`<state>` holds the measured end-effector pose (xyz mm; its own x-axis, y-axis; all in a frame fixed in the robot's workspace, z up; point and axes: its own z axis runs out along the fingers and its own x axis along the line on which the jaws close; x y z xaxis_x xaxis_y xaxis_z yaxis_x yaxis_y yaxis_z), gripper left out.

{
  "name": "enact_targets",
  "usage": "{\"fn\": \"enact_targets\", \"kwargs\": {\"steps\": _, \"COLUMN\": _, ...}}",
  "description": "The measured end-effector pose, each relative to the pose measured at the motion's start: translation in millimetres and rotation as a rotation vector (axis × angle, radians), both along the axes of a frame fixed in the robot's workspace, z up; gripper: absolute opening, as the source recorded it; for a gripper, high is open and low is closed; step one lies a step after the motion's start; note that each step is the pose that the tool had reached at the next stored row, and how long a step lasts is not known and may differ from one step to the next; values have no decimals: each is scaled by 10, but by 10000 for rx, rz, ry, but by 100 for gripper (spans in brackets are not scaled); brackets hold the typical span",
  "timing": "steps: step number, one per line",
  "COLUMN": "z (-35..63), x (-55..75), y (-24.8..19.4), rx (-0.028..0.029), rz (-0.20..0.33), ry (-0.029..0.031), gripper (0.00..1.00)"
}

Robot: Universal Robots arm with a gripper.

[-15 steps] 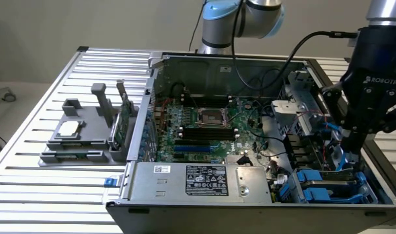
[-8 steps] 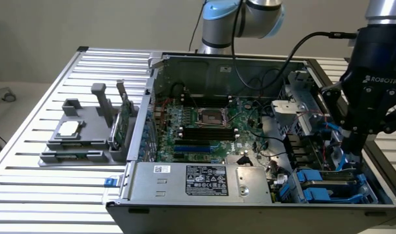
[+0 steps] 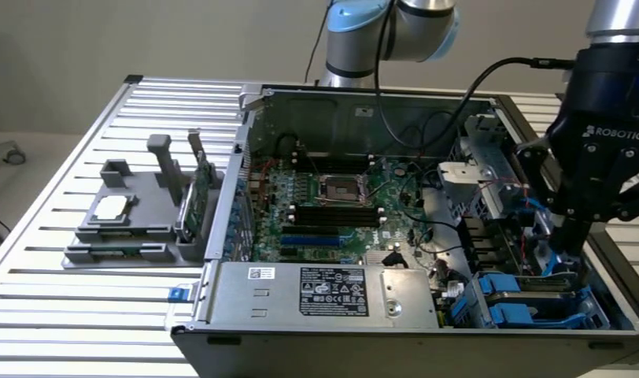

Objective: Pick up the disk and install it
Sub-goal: 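Insert the first disk wire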

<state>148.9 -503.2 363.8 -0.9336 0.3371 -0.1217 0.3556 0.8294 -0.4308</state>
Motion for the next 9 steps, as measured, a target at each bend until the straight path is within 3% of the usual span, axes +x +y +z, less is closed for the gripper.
{"fn": "enact_targets", "kwargs": {"steps": 9, "z": -84, "x": 6, "y": -3, "rx": -245, "rz": -87, "ry": -1, "gripper": 17}}
